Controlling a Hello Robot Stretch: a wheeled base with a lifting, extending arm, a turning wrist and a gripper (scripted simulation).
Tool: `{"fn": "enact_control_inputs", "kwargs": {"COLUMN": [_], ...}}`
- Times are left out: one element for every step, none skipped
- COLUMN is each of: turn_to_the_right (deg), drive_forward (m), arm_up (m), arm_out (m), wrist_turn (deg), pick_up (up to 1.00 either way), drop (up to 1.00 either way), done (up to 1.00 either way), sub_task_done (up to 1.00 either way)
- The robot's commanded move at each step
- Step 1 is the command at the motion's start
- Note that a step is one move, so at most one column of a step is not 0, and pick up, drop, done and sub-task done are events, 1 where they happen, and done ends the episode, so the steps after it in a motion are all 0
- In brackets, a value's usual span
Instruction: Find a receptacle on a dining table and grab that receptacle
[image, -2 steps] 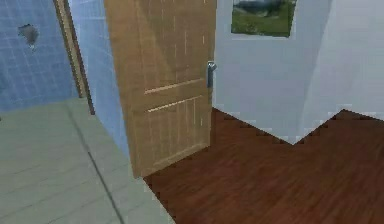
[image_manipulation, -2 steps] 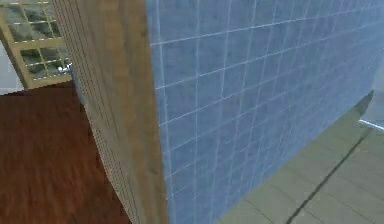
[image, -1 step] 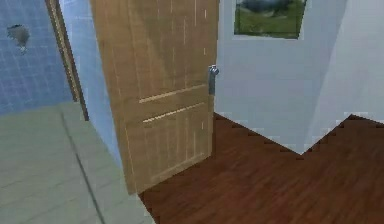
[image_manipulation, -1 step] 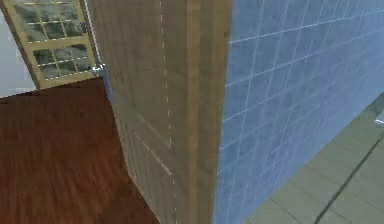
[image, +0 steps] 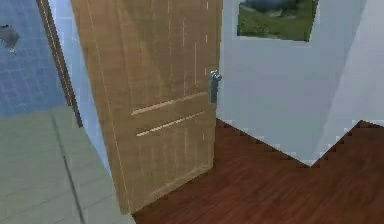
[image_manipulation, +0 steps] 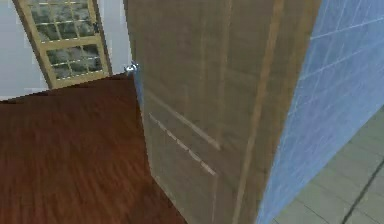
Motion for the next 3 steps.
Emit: {"fn": "enact_control_inputs", "kwargs": {"turn_to_the_right": [33.0,0.0,18.0], "drive_forward": [0.00,0.90,0.00], "arm_up": [0.00,0.00,0.00], "arm_out": [0.00,0.00,0.00], "wrist_turn": [0.0,0.0,0.0], "pick_up": [0.00,0.00,0.00], "drop": [0.00,0.00,0.00], "done": [0.00,0.00,0.00], "sub_task_done": [0.00,0.00,0.00]}}
